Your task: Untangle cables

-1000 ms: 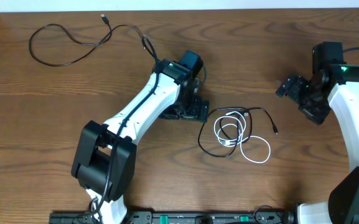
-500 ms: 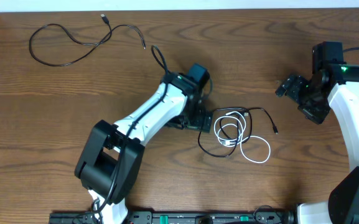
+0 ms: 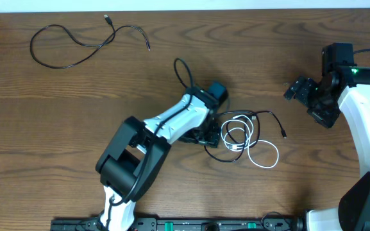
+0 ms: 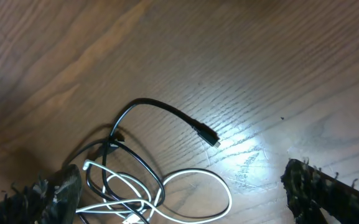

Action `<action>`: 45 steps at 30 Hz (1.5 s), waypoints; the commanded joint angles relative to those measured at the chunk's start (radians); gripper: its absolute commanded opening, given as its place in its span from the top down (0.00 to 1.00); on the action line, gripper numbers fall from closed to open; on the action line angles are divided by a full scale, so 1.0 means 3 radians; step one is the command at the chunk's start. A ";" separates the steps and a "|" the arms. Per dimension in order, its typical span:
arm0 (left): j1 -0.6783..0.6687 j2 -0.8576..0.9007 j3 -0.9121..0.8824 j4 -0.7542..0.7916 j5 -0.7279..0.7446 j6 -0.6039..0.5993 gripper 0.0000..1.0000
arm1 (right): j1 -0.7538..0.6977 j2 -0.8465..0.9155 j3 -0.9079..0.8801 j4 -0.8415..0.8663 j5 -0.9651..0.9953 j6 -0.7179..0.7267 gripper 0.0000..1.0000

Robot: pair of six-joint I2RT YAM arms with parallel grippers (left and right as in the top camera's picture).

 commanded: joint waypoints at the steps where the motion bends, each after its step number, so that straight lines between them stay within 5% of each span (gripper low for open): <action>1: -0.0056 0.0065 -0.0024 0.0009 -0.0005 0.0001 0.35 | 0.0005 -0.0004 -0.0015 0.0001 -0.0004 0.0023 0.01; 11: -0.0055 0.0065 -0.0024 0.0036 -0.0089 -0.0037 0.91 | 0.0005 -0.0004 -0.0015 0.0001 -0.0003 0.0023 0.01; 21: 0.0065 -0.0050 0.0275 -0.0238 -0.0432 -0.0060 0.93 | 0.0005 -0.0004 -0.0015 0.0001 -0.0003 0.0023 0.01; 32: 0.0487 -0.1296 0.0449 -0.0230 -0.0435 -0.0060 0.92 | 0.0005 -0.0004 -0.0015 0.0001 -0.0004 0.0024 0.01; 35: 0.0477 -0.1480 0.0449 -0.0191 -0.0340 -0.0058 0.47 | 0.0005 -0.0004 -0.0015 0.0001 -0.0004 0.0023 0.01; 37: 0.0439 -0.1494 0.0448 -0.0151 -0.0228 -0.0058 0.30 | 0.0005 -0.0004 -0.0015 0.0001 -0.0004 0.0023 0.01; 40: 0.0364 -0.1432 0.0399 -0.0029 -0.0149 -0.0062 0.18 | 0.0005 -0.0004 -0.0015 0.0001 -0.0004 0.0023 0.01; 45: 0.0164 -0.1143 0.0306 0.0233 -0.0151 -0.0069 0.14 | 0.0005 -0.0004 -0.0015 0.0001 -0.0004 0.0023 0.01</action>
